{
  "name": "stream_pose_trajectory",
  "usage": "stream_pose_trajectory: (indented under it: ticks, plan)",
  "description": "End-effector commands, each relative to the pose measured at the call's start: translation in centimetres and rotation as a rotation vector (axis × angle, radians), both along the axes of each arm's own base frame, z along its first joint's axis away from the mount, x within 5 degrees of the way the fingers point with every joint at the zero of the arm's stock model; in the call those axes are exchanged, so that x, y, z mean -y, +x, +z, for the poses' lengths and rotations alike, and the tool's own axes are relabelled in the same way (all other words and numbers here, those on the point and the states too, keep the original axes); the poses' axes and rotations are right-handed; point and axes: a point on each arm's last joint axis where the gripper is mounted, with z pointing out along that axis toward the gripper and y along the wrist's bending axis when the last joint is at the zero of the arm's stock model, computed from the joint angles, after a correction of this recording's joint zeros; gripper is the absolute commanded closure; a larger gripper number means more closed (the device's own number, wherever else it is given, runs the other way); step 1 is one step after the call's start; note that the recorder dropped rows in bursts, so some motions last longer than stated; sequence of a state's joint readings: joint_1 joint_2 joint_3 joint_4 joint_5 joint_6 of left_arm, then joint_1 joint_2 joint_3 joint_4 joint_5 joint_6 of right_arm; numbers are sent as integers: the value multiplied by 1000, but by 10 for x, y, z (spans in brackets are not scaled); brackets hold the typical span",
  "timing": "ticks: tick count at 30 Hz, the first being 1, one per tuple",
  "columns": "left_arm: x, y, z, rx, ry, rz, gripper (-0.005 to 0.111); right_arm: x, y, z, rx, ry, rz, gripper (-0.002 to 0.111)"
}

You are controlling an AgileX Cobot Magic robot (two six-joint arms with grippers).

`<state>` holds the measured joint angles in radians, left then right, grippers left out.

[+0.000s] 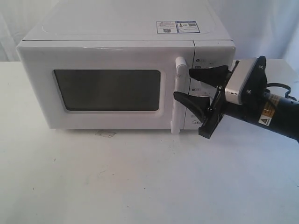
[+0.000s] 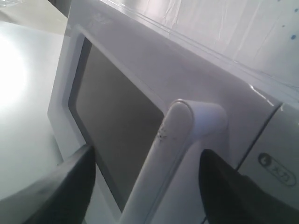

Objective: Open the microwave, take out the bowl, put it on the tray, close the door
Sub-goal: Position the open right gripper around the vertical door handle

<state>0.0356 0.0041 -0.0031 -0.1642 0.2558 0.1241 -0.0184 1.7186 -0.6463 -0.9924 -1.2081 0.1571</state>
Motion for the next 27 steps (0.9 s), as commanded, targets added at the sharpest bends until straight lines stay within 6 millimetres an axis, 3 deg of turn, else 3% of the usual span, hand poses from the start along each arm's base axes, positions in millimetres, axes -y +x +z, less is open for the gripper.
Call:
stream_pose_trajectory:
  ticks: [1, 18, 27]
  plan:
    - [0, 0, -1, 0, -7, 1, 107, -6, 6, 1, -6, 33, 17, 48]
    - [0, 0, -1, 0, -7, 1, 107, -14, 22, -9, -35, 71, -3, 48]
    - [0, 0, -1, 0, -7, 1, 107, -21, 32, -4, -29, 102, 2, 48]
